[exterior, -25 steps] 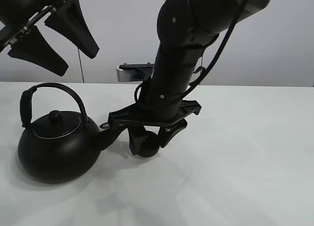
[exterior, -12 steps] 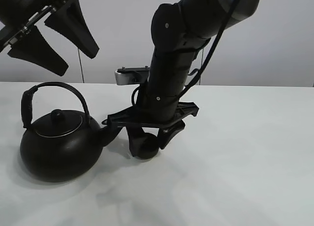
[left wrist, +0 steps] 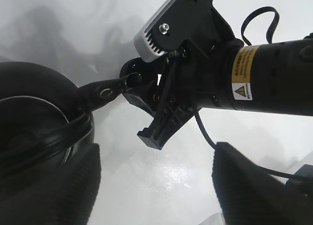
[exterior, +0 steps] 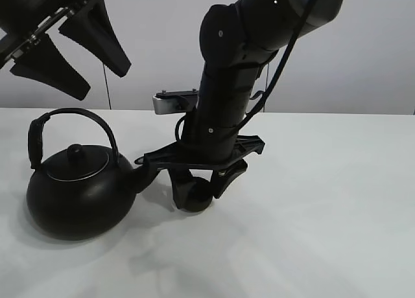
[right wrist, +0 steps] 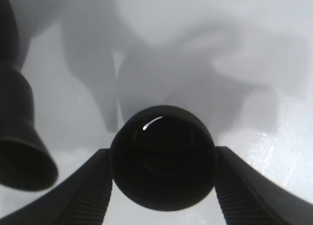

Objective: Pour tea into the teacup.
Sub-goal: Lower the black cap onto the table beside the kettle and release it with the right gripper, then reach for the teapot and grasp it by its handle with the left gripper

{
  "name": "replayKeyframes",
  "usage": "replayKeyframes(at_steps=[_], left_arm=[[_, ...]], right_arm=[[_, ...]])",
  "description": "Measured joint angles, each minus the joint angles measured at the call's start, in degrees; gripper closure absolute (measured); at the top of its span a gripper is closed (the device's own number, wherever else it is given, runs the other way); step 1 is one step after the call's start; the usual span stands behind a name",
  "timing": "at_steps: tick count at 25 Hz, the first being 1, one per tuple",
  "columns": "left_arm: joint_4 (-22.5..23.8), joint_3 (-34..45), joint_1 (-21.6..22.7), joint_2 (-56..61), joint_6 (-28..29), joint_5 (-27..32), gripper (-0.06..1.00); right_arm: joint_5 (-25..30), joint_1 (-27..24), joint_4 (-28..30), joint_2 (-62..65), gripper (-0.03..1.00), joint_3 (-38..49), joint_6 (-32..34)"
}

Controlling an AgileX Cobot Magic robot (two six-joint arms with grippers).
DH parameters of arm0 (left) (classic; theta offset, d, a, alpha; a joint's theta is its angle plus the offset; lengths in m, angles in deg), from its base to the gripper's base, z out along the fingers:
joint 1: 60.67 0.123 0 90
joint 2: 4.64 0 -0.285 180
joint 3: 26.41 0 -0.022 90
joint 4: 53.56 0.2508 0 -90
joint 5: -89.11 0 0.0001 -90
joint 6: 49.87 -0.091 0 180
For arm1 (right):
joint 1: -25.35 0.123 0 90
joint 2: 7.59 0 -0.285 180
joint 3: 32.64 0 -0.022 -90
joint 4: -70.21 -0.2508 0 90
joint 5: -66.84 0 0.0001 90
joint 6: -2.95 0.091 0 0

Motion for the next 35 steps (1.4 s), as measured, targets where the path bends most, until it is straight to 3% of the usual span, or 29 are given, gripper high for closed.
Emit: replayKeyframes(at_steps=[18, 25, 29, 35], left_arm=[[0.00, 0.00, 0.00, 0.00, 0.00, 0.00, 0.47], [0.00, 0.00, 0.00, 0.00, 0.00, 0.00, 0.47], [0.00, 0.00, 0.00, 0.00, 0.00, 0.00, 0.47], [0.00, 0.00, 0.00, 0.00, 0.00, -0.06, 0.47]], right_arm=[[3.44, 0.00, -0.05, 3.11, 0.53, -0.04, 0.66], [5.84, -0.39, 5.06, 6.67, 0.53, -0.11, 3.62], [6.88, -3.86, 9.16, 9.31, 0.53, -0.11, 6.42], [7.61, -15.76, 11.01, 11.92, 0.53, -0.11, 5.72]])
